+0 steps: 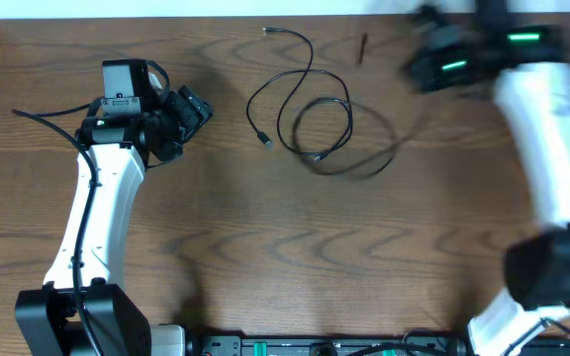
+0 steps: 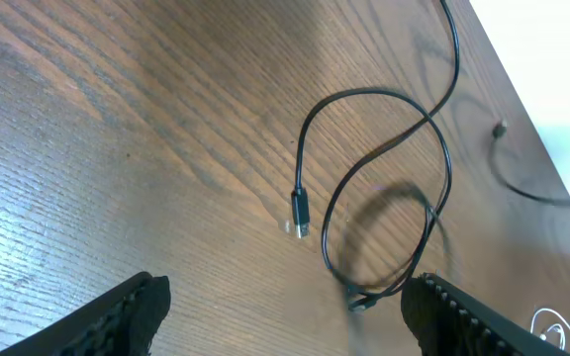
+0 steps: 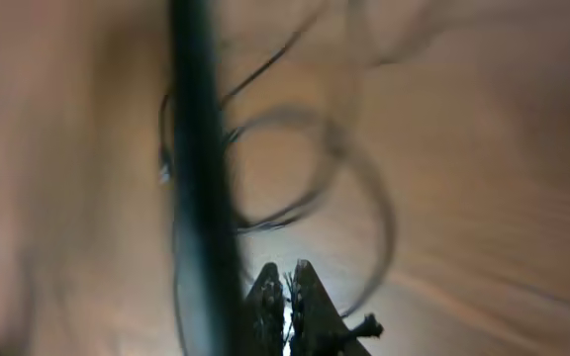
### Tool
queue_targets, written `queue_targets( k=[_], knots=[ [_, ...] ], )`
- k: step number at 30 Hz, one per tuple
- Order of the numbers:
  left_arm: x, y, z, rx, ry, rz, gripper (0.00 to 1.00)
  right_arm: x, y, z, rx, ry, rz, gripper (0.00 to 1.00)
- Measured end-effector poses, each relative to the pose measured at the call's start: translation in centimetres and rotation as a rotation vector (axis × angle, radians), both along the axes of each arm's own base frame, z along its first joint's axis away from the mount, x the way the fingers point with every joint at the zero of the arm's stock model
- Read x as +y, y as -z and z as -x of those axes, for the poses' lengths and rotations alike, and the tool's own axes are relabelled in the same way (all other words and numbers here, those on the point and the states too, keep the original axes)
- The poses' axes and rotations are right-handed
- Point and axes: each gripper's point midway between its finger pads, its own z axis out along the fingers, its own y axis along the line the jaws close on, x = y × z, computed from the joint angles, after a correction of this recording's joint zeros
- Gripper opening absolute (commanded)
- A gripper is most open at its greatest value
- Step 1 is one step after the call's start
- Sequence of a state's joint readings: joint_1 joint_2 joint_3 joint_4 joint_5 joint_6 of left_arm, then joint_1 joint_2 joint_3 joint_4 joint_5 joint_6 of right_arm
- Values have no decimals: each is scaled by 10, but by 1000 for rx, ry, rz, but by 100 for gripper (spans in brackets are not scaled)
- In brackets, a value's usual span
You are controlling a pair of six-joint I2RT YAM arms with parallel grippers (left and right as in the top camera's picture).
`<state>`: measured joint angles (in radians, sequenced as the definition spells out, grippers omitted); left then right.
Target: Untangle cables
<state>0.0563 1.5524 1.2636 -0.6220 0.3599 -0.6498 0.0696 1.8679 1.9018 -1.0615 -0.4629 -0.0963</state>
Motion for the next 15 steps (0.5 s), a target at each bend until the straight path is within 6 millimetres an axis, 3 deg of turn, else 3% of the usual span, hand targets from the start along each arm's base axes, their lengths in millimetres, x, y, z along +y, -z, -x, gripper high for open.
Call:
queue_targets(
  k=[1,2,4,9,10,11,12,15],
  knots=[
    [0,0,0,0,0,0,80,-52,-24,-7,-50,132,-11,1],
    [0,0,0,0,0,0,80,-70,-31,-8,-63,179,-14,1],
    [0,0,0,0,0,0,80,-131,-42,-12,-93,338,-17,1],
    [0,0,0,0,0,0,80,-280,-32,-7,-96,775,40,1],
    [0,0,0,0,0,0,80,-301,-29,-3,-93,844,57,3],
    [0,0,0,0,0,0,81,-327,-25,2,-93,924,83,9],
    [0,0,0,0,0,0,80,-336,-23,6,-86,954,94,17],
    [-2,0,0,0,5,0,80,-339,-20,6,-80,958,103,66]
  ],
)
